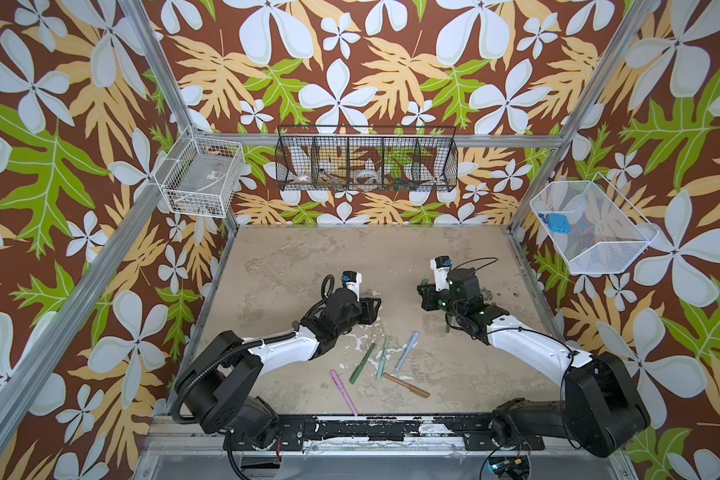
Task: Open the pen caps
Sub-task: 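Open left gripper to set the green pen body on the table, then lower the green cap and open right gripper while left gripper withdraws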
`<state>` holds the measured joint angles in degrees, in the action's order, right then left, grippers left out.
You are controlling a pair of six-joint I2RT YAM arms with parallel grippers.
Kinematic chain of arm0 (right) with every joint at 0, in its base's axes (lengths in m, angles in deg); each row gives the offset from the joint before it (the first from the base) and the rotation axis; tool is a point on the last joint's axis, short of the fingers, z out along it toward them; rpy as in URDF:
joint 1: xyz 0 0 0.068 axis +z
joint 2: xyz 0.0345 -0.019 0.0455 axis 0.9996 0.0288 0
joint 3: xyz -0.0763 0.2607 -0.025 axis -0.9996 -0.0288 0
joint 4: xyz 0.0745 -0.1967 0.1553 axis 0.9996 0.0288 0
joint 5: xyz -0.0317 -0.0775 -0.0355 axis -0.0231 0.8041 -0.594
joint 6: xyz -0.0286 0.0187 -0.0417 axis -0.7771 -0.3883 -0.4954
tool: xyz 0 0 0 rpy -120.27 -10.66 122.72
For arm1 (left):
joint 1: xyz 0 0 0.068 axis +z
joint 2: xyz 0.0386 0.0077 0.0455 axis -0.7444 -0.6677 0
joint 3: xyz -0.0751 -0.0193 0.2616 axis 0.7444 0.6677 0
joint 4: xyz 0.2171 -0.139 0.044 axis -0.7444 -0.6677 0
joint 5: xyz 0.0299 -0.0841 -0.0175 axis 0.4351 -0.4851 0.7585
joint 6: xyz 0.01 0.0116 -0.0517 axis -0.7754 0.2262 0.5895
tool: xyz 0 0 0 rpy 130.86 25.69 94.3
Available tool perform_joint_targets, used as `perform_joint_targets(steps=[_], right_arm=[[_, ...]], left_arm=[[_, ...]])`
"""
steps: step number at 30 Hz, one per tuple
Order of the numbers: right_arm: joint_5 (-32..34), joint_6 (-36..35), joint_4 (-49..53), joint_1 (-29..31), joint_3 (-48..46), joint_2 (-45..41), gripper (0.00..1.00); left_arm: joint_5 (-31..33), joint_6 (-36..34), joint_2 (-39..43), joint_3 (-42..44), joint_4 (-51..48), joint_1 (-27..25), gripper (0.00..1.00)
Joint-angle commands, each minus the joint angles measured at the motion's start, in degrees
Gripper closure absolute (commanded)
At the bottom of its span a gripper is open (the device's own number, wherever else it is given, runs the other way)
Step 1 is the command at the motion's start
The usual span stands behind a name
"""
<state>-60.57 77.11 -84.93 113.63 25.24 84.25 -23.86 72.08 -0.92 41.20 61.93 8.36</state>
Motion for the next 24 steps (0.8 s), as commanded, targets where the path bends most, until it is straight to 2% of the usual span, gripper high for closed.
perform_joint_targets(steps=[1,6,11,17,24], right_arm=[[0.3,-4.1,2.9,4.4,3.4,3.6,0.94],[2.0,-4.7,5.8,11.6,10.0,11.2,0.94],[4.8,-4.8,10.4,17.3,19.3,21.6,0.93],[5.8,-3.7,13.0,20.3,27.5,30.2,0.92],[6.2,-3.1,15.1,22.0,34.4,38.1,0.89]], left_arm=[[1.2,-0.1,3.9,2.2,-2.0,1.7,0.5],[0.7,0.7,9.0,4.2,-9.2,5.7,0.48],[-0.4,1.3,13.0,8.5,-11.4,10.8,0.47],[-3.2,1.6,17.3,13.3,-10.6,17.1,0.47],[-5.1,1.5,18.6,15.1,-10.1,18.0,0.47]])
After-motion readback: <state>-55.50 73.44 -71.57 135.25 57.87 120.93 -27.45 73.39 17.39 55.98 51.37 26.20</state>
